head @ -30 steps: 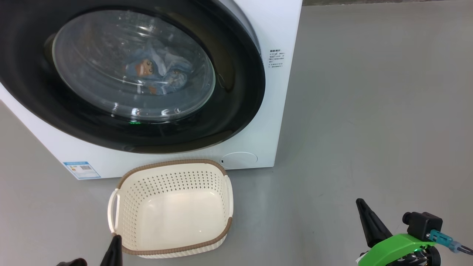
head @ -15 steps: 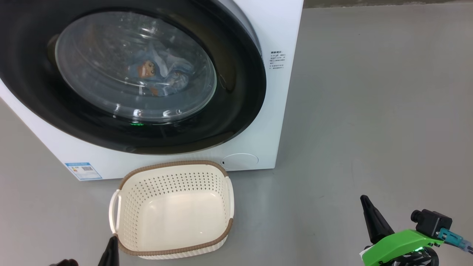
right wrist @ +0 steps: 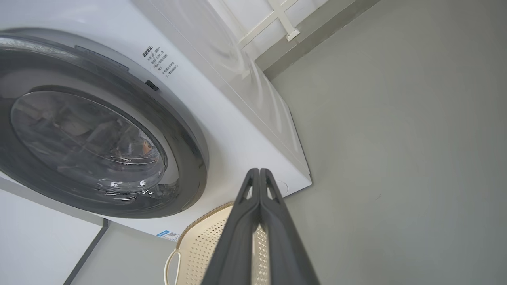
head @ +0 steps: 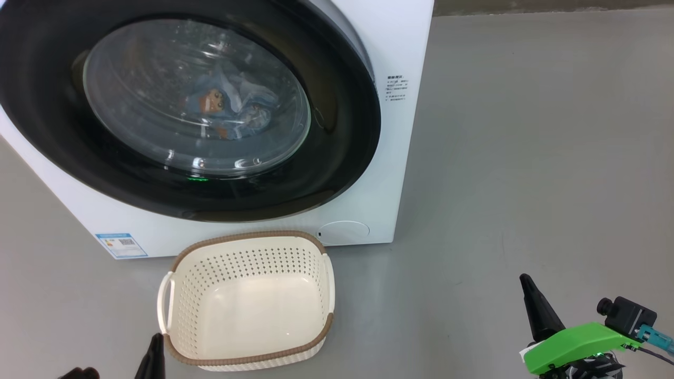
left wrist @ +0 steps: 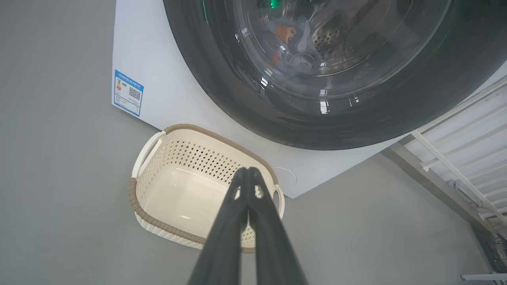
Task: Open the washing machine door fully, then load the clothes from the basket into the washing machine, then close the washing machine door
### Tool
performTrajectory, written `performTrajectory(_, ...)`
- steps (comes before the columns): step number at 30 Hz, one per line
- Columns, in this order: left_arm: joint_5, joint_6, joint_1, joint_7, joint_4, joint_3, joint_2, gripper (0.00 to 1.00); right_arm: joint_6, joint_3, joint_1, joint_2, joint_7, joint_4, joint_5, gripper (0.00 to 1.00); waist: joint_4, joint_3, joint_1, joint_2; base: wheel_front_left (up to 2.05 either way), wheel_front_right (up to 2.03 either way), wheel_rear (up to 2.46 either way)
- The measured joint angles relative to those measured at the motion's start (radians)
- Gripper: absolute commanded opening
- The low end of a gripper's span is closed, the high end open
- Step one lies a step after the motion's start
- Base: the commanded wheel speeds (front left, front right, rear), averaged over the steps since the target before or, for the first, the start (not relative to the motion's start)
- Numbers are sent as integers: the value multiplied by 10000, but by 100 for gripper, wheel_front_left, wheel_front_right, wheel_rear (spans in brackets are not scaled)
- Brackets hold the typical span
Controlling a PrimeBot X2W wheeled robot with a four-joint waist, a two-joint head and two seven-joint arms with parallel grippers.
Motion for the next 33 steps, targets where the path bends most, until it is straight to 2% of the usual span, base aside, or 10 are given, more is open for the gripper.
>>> performTrajectory(33, -3317, 8, -343, 941, -171, 431, -151, 0, 0, -686, 82, 295, 974, -593, 3035, 0, 90, -206, -1, 0, 0, 0, 0)
